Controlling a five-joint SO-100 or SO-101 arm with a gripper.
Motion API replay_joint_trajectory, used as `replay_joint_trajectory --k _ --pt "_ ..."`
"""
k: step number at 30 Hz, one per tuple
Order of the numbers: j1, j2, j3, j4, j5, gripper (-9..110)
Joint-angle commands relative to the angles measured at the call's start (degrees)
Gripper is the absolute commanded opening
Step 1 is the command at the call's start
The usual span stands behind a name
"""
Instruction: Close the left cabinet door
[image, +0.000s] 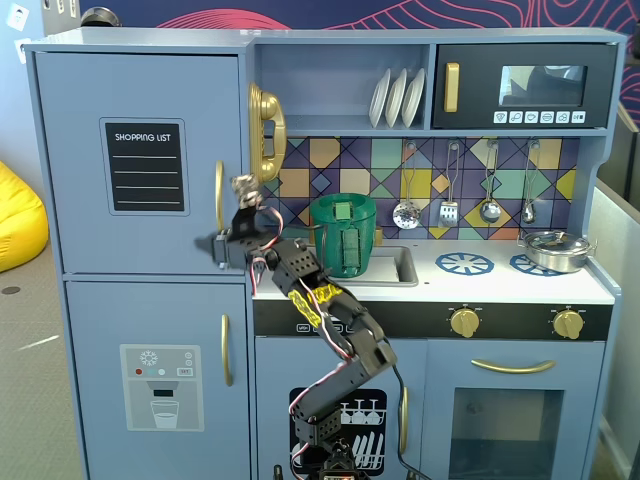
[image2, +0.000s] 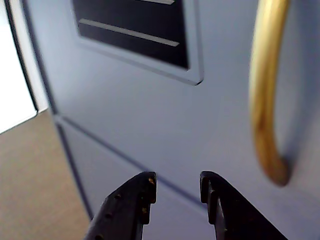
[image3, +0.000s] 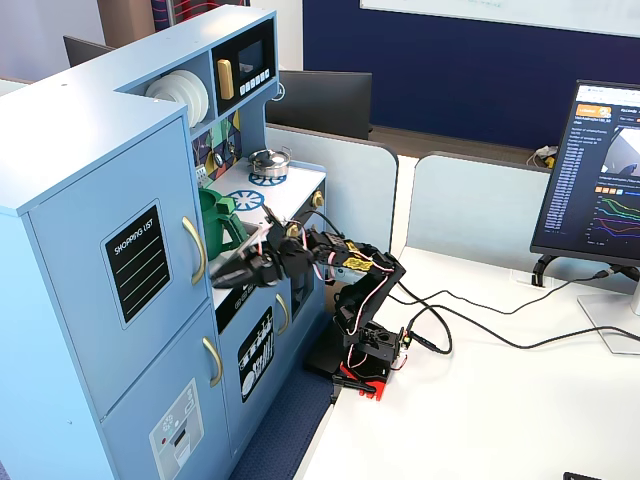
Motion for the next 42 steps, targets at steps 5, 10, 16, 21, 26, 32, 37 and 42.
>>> replay_joint_trajectory --k 5,10,16,21,26,32,37,42 --pt "0.70 17.23 13.54 8.61 0.97 0" --pt "15.21 24.43 26.10 17.31 2.02 0" --pt "33.84 33.05 43.51 27.16 0.26 0" --pt "43.86 42.28 57.57 33.05 -1.14 0" --pt "47.81 43.77 63.81 38.32 2.29 0" --pt "48.96 46.49 67.94 42.28 5.19 0" --pt "48.87 47.55 68.55 47.99 7.29 0" --pt "48.78 47.64 68.55 53.70 9.49 0"
